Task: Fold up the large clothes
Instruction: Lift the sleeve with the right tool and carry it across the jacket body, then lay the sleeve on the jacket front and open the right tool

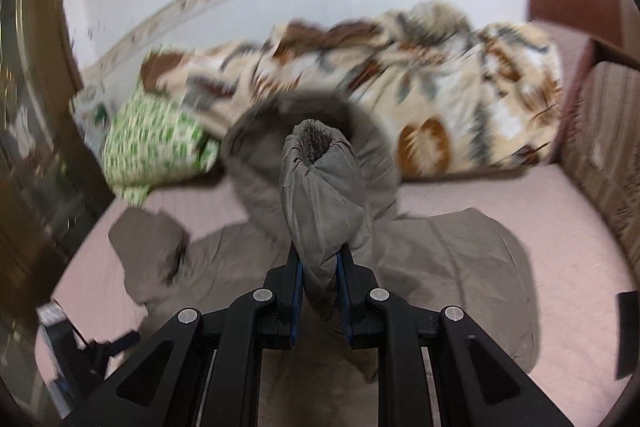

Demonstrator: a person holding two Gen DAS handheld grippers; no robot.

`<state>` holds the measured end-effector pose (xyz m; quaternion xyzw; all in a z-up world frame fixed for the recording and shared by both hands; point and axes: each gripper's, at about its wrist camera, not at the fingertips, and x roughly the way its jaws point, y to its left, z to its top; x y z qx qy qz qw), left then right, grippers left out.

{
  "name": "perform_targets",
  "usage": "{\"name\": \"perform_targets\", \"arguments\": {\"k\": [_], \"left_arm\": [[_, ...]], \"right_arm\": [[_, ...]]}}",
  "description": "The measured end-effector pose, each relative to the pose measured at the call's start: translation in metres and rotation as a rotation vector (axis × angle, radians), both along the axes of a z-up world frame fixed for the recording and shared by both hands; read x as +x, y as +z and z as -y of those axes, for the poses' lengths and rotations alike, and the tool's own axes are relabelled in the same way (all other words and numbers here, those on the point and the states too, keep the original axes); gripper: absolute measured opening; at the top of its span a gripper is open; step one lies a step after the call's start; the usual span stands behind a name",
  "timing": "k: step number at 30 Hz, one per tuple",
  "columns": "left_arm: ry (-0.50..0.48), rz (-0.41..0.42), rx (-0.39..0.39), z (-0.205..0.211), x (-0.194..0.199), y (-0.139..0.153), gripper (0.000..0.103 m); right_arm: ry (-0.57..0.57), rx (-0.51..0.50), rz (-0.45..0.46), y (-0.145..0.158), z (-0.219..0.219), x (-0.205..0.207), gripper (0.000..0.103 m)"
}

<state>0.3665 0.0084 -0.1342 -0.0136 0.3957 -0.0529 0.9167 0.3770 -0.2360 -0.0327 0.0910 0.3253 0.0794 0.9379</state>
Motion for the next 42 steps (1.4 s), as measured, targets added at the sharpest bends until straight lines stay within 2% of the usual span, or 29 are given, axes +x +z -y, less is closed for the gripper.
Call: {"name": "perform_targets", "arguments": {"k": [6,10,14,17,19,22,24,26,27,30,36,38,42], "left_arm": [[0.022,-0.013,-0.014,-0.014,0.004,-0.003,0.1],[0.019,-0.016,-0.018,-0.016,0.005,-0.004,0.1],[0.023,-0.012,-0.019,-0.015,0.008,-0.003,0.1],[0.034,-0.014,-0.031,-0.017,0.011,-0.003,0.1],[0.041,-0.018,-0.042,-0.019,0.012,-0.002,0.1],[0.048,-0.012,-0.048,-0.02,0.014,-0.001,0.1],[0.053,-0.008,-0.052,-0.019,0.015,0.0,0.1],[0.058,-0.004,-0.06,-0.018,0.018,0.0,0.1],[0.059,-0.003,-0.062,-0.017,0.019,0.0,0.1],[0.059,-0.008,-0.059,-0.013,0.022,-0.002,0.1],[0.06,0.019,-0.031,-0.003,0.028,0.0,0.1],[0.057,0.008,-0.019,0.002,0.035,-0.003,0.1],[0.049,-0.022,-0.011,0.01,0.046,-0.011,0.1]], "right_arm": [[0.046,-0.011,-0.121,-0.072,-0.052,0.029,0.016],[0.058,0.008,-0.151,-0.097,-0.065,0.038,0.016],[0.081,0.04,-0.158,-0.103,-0.074,0.042,0.017],[0.115,0.096,-0.202,-0.111,-0.077,0.045,0.019],[0.169,0.154,-0.22,-0.113,-0.076,0.043,0.026],[0.214,0.21,-0.21,-0.103,-0.07,0.027,0.03],[0.241,0.295,-0.183,-0.093,-0.055,0.009,0.032],[0.216,0.318,-0.132,-0.08,-0.037,-0.008,0.034],[0.2,0.33,-0.112,-0.075,-0.025,-0.014,0.038],[0.122,0.35,-0.072,-0.068,0.013,-0.028,0.04],[-0.129,0.31,-0.092,-0.074,0.098,-0.018,0.04],[-0.156,0.31,-0.09,-0.074,0.114,-0.016,0.04],[-0.22,0.246,-0.093,-0.074,0.132,-0.011,0.04]]}}
